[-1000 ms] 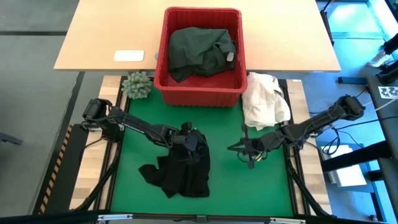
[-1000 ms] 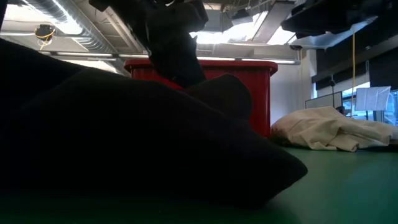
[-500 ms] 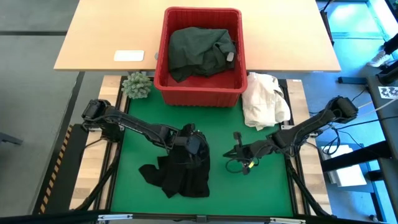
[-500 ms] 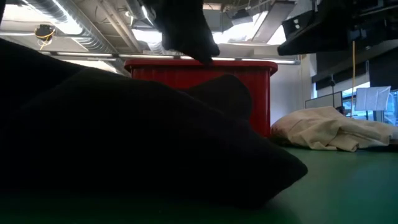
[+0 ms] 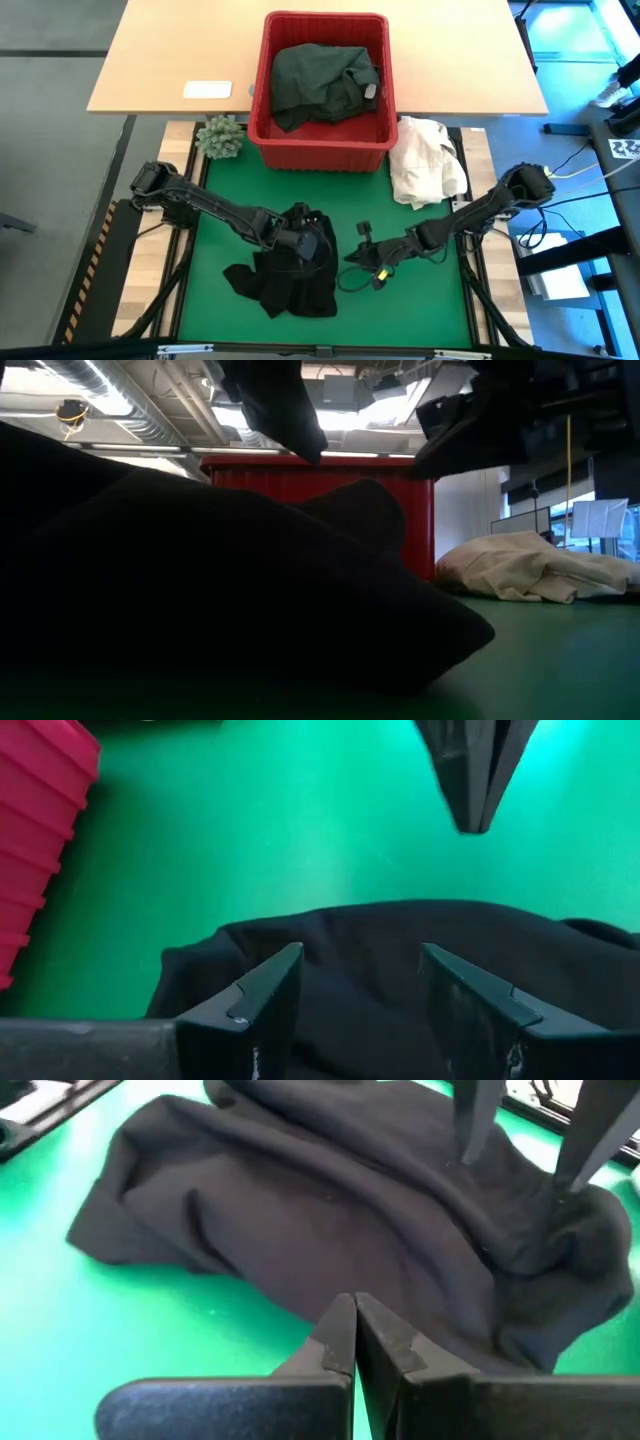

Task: Fold laundry
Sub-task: Fold the black shirt

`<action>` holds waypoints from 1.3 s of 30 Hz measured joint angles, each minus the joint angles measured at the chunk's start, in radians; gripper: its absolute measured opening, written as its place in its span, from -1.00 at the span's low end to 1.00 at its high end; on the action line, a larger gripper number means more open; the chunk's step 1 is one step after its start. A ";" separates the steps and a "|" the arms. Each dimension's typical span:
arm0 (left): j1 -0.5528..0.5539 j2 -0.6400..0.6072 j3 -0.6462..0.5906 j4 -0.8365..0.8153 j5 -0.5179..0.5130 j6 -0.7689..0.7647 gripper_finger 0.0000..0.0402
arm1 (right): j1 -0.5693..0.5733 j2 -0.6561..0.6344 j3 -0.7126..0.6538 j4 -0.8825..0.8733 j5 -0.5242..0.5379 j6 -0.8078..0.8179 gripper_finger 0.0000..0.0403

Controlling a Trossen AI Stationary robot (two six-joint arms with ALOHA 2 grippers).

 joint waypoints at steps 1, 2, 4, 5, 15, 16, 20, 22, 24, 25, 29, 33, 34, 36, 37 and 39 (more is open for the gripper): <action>-0.003 0.000 0.000 -0.007 0.000 -0.002 -0.04 | 0.000 0.007 0.010 0.002 0.005 -0.003 -0.97; -0.005 0.000 0.000 -0.015 0.000 -0.010 -0.04 | 0.000 0.009 0.017 0.001 0.005 -0.009 -0.97; -0.013 0.000 0.000 -0.037 0.000 -0.025 -0.04 | 0.000 0.011 0.029 -0.001 0.005 -0.028 -0.97; -0.017 0.000 0.000 -0.053 0.000 -0.026 -0.04 | 0.000 0.011 0.034 0.001 0.006 -0.039 -0.97; -0.038 -0.064 0.001 -0.364 0.040 -0.160 -0.04 | 0.000 0.006 0.104 -0.114 -0.048 -0.108 -0.45; -0.039 -0.076 0.001 -0.392 0.055 -0.185 -0.04 | 0.000 0.006 0.105 -0.112 -0.049 -0.110 -0.34; -0.057 -0.120 0.001 -0.446 0.098 -0.260 -0.04 | 0.000 0.006 0.106 -0.102 -0.048 -0.110 0.07; -0.071 -0.132 0.001 -0.460 0.128 -0.291 -0.04 | 0.000 0.006 0.106 -0.102 -0.048 -0.109 0.22; -0.088 -0.131 0.002 -0.468 0.191 -0.325 -0.04 | 0.000 0.006 0.106 -0.101 -0.040 -0.102 0.34; -0.100 -0.130 0.002 -0.478 0.218 -0.341 -0.04 | 0.000 0.006 0.106 -0.100 -0.039 -0.100 0.38; -0.161 -0.121 0.001 -0.476 0.290 -0.434 -0.04 | 0.000 0.006 0.106 -0.089 -0.035 -0.080 0.45; -0.230 -0.122 0.000 -0.468 0.325 -0.513 -0.04 | 0.000 0.006 0.106 -0.068 -0.031 -0.078 0.46; -0.250 -0.123 0.000 -0.466 0.309 -0.536 -0.04 | 0.000 0.006 0.106 -0.066 -0.031 -0.078 0.46; -0.289 -0.122 0.000 -0.450 0.261 -0.579 -0.04 | 0.000 0.006 0.106 -0.061 -0.031 -0.078 0.46; -0.306 -0.118 0.000 -0.434 0.243 -0.594 -0.04 | 0.000 0.006 0.106 -0.061 -0.031 -0.078 0.46; -0.335 -0.108 0.000 -0.397 0.225 -0.600 -0.04 | 0.000 0.006 0.106 -0.061 -0.021 -0.077 0.46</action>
